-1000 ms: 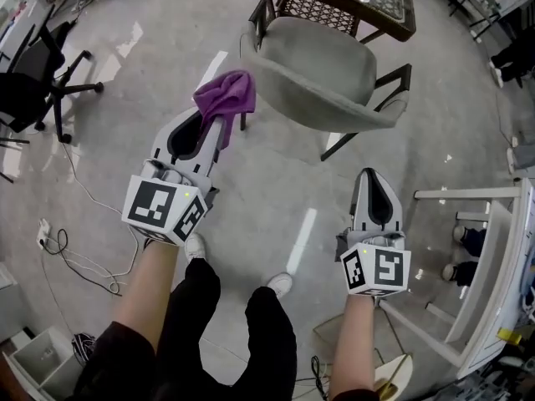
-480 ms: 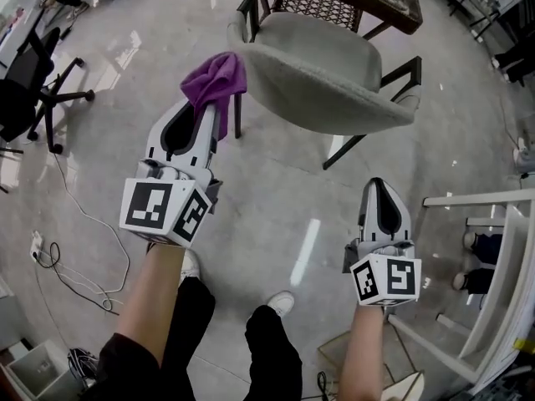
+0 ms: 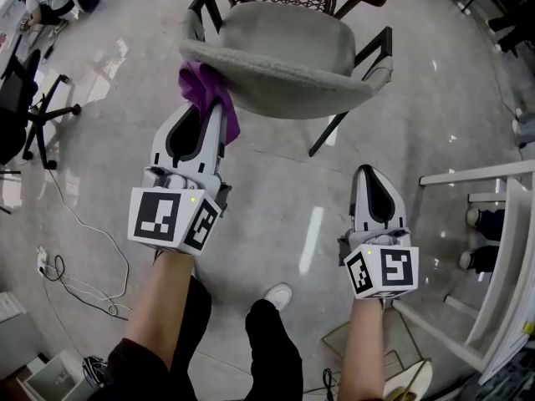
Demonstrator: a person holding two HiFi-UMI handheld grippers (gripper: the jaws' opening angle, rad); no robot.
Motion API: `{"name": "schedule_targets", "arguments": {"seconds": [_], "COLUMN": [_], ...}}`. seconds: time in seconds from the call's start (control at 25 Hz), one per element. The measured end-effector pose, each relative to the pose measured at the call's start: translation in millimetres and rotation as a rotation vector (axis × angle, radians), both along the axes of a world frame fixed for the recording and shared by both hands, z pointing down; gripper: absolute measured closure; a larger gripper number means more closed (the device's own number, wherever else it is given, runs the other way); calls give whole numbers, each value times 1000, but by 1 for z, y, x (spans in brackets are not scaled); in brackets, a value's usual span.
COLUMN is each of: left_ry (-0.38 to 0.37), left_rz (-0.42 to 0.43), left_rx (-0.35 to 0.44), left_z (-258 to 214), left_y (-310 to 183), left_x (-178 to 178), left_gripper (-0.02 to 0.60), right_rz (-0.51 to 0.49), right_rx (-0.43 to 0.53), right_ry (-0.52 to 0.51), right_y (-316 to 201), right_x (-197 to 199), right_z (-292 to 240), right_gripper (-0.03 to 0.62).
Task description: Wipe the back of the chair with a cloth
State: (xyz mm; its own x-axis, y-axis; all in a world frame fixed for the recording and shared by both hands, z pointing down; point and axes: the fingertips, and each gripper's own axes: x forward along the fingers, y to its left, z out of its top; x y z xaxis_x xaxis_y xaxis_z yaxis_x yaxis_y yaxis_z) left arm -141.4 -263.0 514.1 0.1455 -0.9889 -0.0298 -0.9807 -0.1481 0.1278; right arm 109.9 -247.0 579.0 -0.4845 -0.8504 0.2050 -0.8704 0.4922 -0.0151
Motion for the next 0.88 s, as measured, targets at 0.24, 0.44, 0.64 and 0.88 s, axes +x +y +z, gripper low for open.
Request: {"name": "schedule_targets", "arguments": {"seconds": [0.24, 0.44, 0.64, 0.88], "left_ry": [-39, -84, -118, -83], "left_rz": [80, 198, 373, 482], "left_rx": [24, 13, -57, -13], "left_z": [-6, -2, 13, 21], "left_y": [-3, -9, -12, 13], "left_x": [69, 129, 182, 168], "left_gripper": [503, 503, 503, 503], "right_rz": [25, 47, 72, 69], "right_rx": [-19, -31, -41, -54], "right_ry": [4, 25, 55, 60], "right_y": [5, 10, 14, 12], "right_x": [35, 63, 83, 55], "right_z": [4, 6, 11, 26], "right_gripper": [566, 565, 566, 566]}}
